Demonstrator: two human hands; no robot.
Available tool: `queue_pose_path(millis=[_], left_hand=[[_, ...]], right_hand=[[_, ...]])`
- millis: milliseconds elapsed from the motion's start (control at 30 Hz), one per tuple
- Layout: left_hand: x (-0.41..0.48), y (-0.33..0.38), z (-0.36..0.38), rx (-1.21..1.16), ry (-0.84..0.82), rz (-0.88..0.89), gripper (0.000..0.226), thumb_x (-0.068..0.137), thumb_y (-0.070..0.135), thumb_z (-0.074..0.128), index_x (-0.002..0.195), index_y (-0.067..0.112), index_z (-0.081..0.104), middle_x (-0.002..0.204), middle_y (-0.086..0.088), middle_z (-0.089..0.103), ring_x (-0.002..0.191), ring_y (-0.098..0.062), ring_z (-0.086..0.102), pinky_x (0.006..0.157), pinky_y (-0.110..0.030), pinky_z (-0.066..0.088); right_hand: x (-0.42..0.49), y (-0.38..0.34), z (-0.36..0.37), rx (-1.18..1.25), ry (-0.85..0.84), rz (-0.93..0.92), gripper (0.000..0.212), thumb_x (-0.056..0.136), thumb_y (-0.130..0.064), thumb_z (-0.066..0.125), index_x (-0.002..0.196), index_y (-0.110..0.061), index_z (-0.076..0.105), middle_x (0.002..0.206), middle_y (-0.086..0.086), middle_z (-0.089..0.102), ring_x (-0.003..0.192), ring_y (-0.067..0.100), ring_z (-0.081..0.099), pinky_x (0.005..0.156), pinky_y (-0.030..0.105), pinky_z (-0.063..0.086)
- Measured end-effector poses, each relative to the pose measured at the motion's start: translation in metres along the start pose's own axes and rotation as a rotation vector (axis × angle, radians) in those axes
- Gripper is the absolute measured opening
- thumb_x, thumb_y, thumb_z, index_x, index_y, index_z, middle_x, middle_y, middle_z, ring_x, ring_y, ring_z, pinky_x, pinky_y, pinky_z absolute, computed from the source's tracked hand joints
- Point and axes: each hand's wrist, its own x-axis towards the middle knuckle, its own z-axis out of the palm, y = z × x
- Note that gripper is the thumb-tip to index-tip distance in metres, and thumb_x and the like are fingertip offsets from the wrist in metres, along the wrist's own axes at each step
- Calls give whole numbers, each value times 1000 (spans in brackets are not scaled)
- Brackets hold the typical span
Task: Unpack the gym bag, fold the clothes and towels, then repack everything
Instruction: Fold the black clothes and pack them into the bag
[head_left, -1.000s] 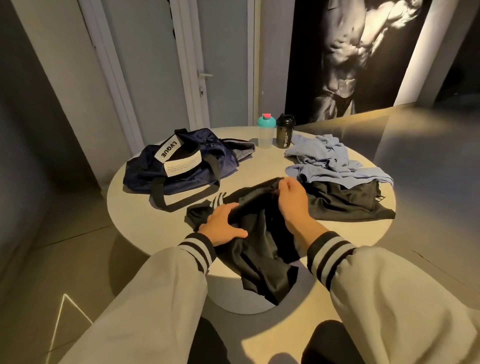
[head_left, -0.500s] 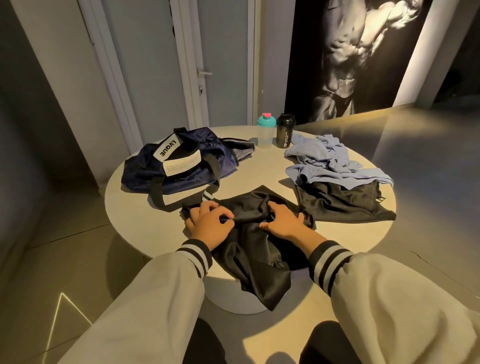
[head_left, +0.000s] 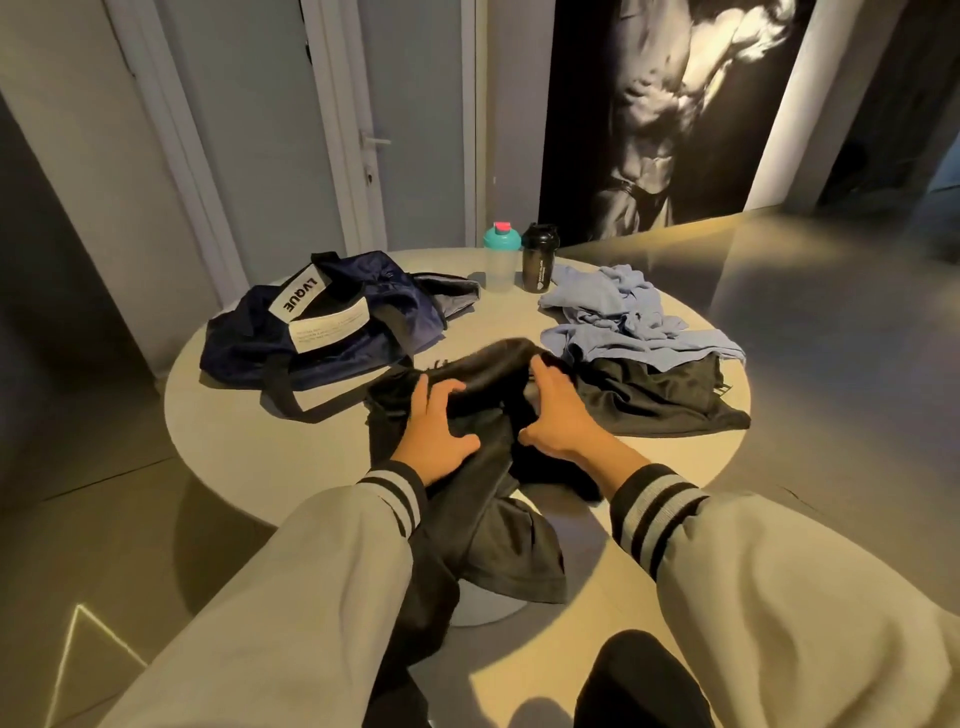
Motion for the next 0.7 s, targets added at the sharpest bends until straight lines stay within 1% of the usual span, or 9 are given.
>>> queue_pose_path(millis=[67,167,233,300,400,467,533,600,700], left_hand=[[2,-8,3,25,-72,12,51,88,25,75,129,39,48,167,-6,-1,153,-26,13,122,-41,21],[4,-11,7,297,-263,-40,50,96,41,62,144,39,46,168,-6,14,154,-28,15,124,-45,17],[5,-6,6,474,-302,-85,64,98,49,54,156,35,30,168,-4,18,153,-29,17,124,-45,16],[0,0,2,569,-316,-112,69,97,54,50,158,38,23,166,-3,21,151,-32,19,123,-47,19],[-12,2,-9,535,-351,-128,74,93,53,59,157,40,24,160,-6,31,144,-35,31,119,-48,27],[-18,3,-17,340,-402,-178,71,92,48,65,154,36,33,155,-7,41,139,-30,42,116,-41,33],[-21,0,-21,162,-295,-176,53,93,46,65,142,30,51,135,-7,60,124,-24,56,108,-36,42],[-21,-4,-22,65,-30,-137,30,95,40,64,122,25,63,108,-2,65,106,-24,62,99,-35,48],[-17,-12,-21,186,41,-89,42,90,33,70,130,32,57,138,-6,43,130,-30,45,111,-39,39]], right_hand=[[2,3,1,-93,103,52,101,81,-18,74,159,-32,11,165,11,9,153,34,4,121,52,14],[-3,6,8,-241,313,82,54,84,-23,65,136,-26,51,138,12,45,133,36,39,111,50,24],[-6,2,16,-256,269,68,24,87,-26,57,111,-22,62,110,7,58,110,34,53,100,49,28],[-5,0,26,-257,44,110,30,91,-33,53,118,-23,61,115,8,61,115,35,54,105,56,24],[0,-5,35,-332,-174,127,63,96,-45,51,154,-30,31,156,7,36,141,34,35,115,65,11],[2,-9,33,-322,-191,60,60,97,-34,53,153,-29,34,153,13,38,136,39,41,114,57,29],[1,-14,30,-199,-190,-24,38,92,-13,54,129,-17,59,128,18,58,113,40,55,95,47,48],[-6,-20,28,-10,-156,-23,9,84,-5,52,79,-11,55,82,16,58,74,32,52,65,36,42],[-20,-30,22,284,-130,-6,30,82,-5,54,60,-17,38,54,4,39,51,19,33,51,26,26]])
